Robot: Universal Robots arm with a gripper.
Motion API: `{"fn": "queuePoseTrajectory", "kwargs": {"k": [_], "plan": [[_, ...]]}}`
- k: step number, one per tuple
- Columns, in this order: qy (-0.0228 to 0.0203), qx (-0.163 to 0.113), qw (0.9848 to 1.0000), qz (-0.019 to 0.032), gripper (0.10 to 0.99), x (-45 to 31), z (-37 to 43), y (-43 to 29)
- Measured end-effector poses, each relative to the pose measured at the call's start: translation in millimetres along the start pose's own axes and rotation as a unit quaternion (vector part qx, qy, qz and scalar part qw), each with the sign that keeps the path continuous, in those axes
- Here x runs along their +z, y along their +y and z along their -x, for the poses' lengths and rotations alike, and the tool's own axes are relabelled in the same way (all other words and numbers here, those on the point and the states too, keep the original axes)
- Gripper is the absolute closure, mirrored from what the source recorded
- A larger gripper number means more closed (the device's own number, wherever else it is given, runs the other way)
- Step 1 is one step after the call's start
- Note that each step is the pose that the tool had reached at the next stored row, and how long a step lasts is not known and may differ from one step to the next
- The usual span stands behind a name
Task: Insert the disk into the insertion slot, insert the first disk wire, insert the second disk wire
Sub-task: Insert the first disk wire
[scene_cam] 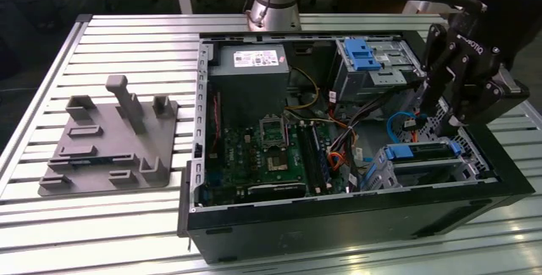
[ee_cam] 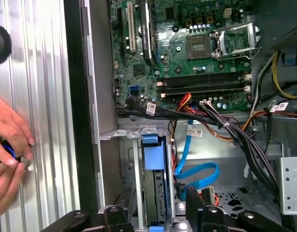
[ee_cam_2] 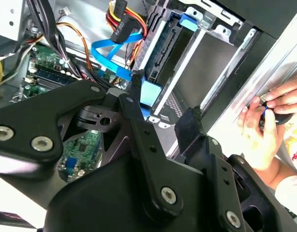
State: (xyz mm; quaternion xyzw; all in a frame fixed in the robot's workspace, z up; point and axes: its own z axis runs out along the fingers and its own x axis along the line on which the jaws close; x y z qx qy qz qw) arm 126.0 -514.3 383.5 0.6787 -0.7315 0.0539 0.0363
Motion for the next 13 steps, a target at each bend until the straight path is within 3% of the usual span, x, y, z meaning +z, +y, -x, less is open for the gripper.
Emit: {"fn": "queuePoseTrajectory", "kwargs": {"k": [3,8,13], "plan": [[0.0069,-0.005,1.0,-0.0009,0.529,1.8,1.3,0.1],[0.0074,-0.008,0.9999,-0.0013,0.529,0.8,10.2,-0.1],[0.0074,-0.008,0.9999,-0.0013,0.529,-1.5,28.2,-0.5]]}}
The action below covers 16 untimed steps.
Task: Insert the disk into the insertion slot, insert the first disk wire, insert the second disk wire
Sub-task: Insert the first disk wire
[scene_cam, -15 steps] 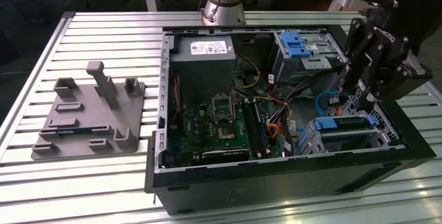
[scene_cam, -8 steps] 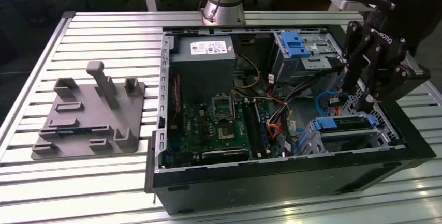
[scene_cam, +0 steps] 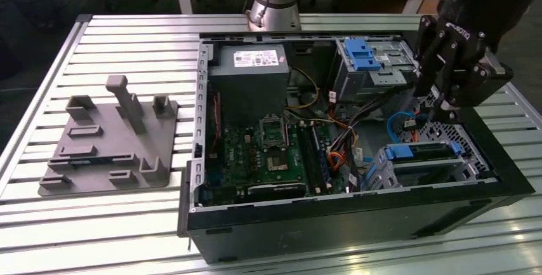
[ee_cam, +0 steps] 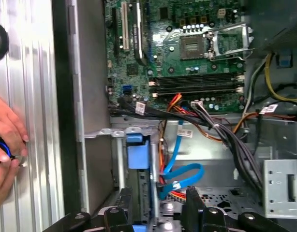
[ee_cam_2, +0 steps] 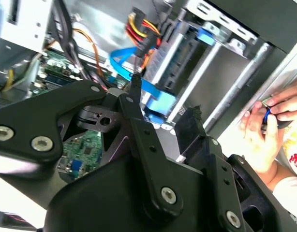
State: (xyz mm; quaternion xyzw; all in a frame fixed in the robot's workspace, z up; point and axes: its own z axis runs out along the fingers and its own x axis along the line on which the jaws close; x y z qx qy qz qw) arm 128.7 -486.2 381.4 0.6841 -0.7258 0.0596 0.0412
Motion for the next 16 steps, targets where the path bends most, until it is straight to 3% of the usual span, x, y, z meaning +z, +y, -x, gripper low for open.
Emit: {"fn": "queuePoseTrajectory", "kwargs": {"k": [6,9,16], "plan": [[0.0011,0.0,1.0,0.0011,0.529,-2.3,19.8,-1.2],[0.0056,-0.001,1.0,0.0066,0.529,-1.2,22.3,-5.5],[0.0206,-0.004,0.9996,0.0211,0.529,2.6,24.3,-22.8]]}}
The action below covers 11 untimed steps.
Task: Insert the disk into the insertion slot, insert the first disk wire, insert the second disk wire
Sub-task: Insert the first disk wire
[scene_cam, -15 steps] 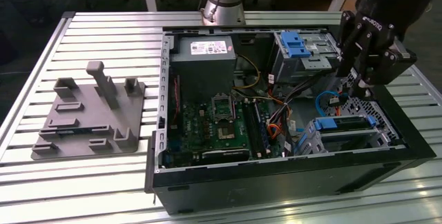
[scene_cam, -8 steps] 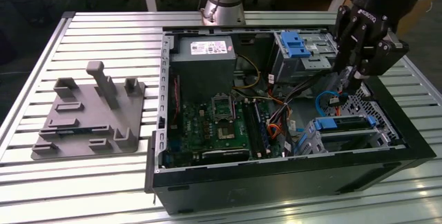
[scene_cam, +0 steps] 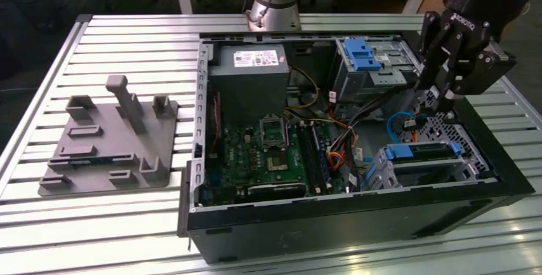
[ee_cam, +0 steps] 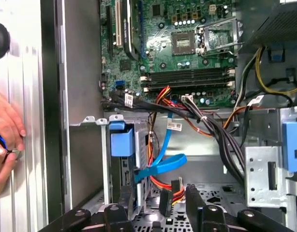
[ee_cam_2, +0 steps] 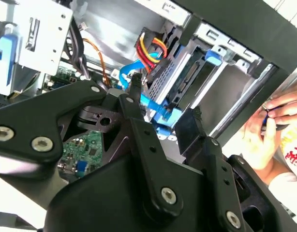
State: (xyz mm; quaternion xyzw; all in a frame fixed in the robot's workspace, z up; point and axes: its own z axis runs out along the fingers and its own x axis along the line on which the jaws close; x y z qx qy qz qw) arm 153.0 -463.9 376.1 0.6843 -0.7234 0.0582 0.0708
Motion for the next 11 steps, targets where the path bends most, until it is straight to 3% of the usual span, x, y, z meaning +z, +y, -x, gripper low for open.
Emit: {"fn": "queuePoseTrajectory", "kwargs": {"k": [2,9,11], "plan": [[0.0054,0.0,1.0,-0.0001,0.529,1.4,2.6,-2.2],[0.0149,0.002,0.9999,-0.0012,0.529,6.4,18.3,-4.0],[0.0216,0.003,0.9998,-0.0021,0.529,6.9,20.9,-4.4]]}}
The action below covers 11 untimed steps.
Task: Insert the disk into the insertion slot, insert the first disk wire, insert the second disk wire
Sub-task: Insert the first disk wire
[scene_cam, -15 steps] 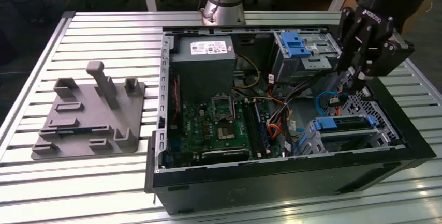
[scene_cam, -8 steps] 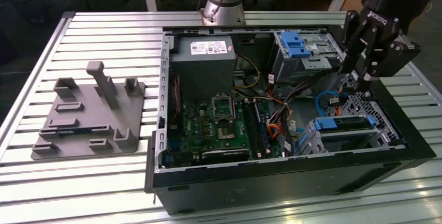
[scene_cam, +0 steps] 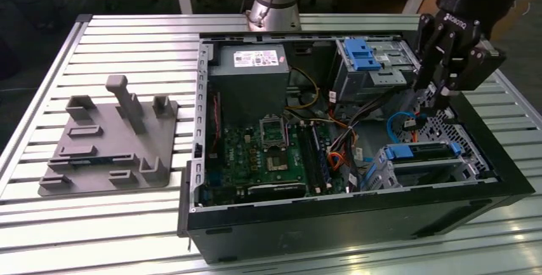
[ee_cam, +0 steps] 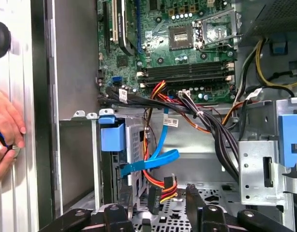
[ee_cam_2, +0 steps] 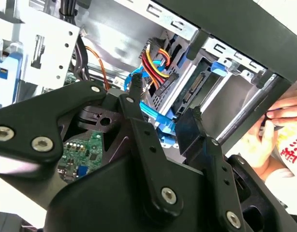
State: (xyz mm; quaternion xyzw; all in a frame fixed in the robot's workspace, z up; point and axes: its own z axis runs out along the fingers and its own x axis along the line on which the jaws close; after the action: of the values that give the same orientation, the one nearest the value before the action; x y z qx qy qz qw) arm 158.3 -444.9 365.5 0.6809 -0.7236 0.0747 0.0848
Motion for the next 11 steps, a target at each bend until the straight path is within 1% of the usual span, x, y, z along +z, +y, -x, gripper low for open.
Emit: {"fn": "queuePoseTrajectory", "kwargs": {"k": [2,3,4,7,11], "plan": [[0.009,0.001,1.0,-0.001,0.529,0.3,2.1,-0.4],[0.0123,0.002,0.9999,-0.0014,0.529,0.7,3.0,-0.7],[0.0147,0.003,0.9999,-0.0015,0.529,1.4,3.5,-0.8],[0.0193,0.009,0.9998,-0.001,0.529,3.8,4.2,-1.8],[0.0282,0.013,0.9995,-0.0006,0.529,6.7,5.1,-5.1]]}}
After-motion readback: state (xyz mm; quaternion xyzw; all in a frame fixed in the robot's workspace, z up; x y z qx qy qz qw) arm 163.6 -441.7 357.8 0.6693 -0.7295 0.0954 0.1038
